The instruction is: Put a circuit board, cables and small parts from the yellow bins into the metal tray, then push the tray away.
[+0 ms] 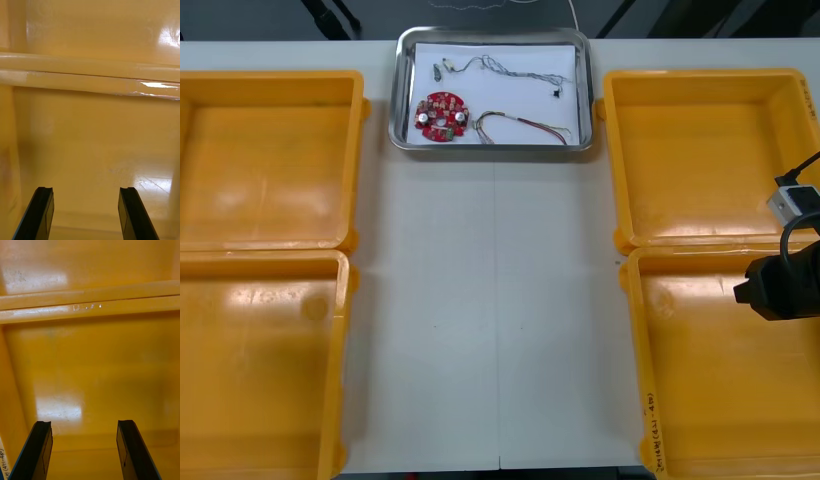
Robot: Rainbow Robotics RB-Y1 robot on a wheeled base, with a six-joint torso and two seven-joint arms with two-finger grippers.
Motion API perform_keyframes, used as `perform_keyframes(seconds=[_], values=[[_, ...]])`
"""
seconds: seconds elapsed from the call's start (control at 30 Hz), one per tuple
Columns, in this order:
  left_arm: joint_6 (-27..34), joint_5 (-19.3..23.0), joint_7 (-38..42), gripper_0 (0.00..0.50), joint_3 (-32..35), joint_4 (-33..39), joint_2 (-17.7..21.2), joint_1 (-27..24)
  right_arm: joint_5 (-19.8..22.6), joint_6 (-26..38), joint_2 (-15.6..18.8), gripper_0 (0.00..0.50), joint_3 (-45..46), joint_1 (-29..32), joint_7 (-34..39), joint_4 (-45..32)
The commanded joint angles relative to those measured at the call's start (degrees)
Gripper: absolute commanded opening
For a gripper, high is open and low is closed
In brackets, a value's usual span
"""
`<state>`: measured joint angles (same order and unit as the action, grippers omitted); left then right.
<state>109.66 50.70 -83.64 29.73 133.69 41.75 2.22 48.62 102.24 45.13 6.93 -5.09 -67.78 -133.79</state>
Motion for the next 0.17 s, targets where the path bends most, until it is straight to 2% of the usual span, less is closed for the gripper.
perform_keyframes(seconds=[0.03,0.17], values=[[0.34,-0.51,4.45,0.5,-0.55,0.87,-0.61,1.65,-0.19,0.24,0.66,0.5,1.77,0.87,2.92,-1.56],[0.34,-0.51,4.45,0.5,-0.55,0.87,-0.61,1.65,-0.19,0.24,0.66,0.5,1.77,0.87,2.92,-1.56]])
